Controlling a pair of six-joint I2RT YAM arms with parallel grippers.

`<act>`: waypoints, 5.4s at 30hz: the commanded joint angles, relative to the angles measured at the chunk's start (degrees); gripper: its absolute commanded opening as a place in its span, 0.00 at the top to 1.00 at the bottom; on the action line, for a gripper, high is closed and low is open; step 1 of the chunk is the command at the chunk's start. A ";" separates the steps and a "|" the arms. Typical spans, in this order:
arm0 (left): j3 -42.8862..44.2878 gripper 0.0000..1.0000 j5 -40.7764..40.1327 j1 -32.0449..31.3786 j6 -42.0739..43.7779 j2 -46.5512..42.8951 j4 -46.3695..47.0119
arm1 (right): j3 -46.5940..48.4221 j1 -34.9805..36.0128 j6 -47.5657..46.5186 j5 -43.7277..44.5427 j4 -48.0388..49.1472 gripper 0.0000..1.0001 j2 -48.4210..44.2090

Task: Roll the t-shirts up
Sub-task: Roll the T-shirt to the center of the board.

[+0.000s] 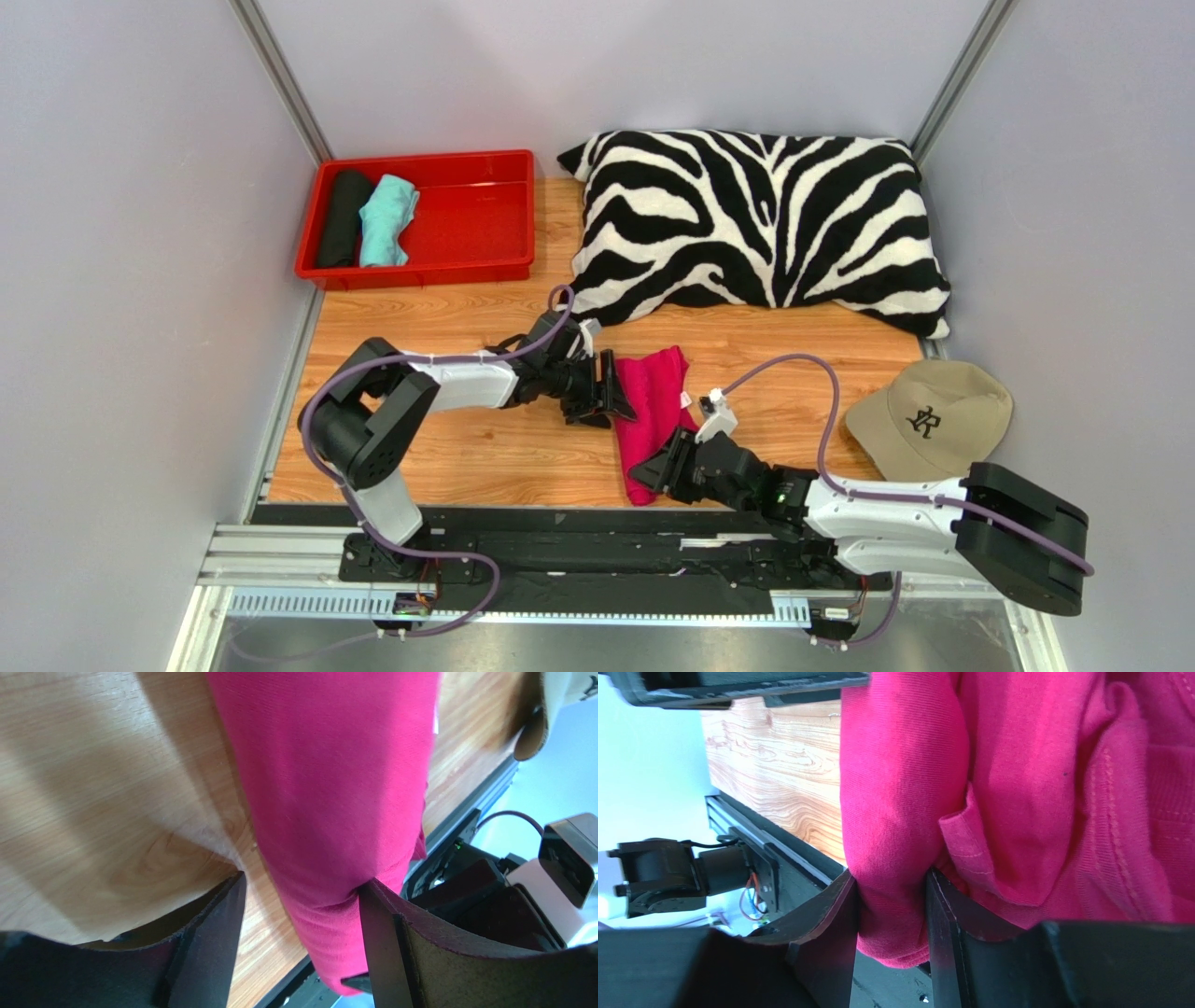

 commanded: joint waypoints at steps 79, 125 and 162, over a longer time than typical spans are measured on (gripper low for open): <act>27.43 0.43 -16.50 -7.91 4.42 15.03 -40.76 | 52.83 22.09 -0.63 35.27 -71.84 0.41 48.98; 26.73 0.36 -13.95 -6.94 7.23 12.66 -39.27 | 52.94 22.44 -6.20 46.70 -76.36 0.76 45.15; -5.17 0.28 -8.31 4.39 1.61 -16.35 -10.27 | 16.02 -2.70 -6.07 -12.26 -7.00 0.82 18.23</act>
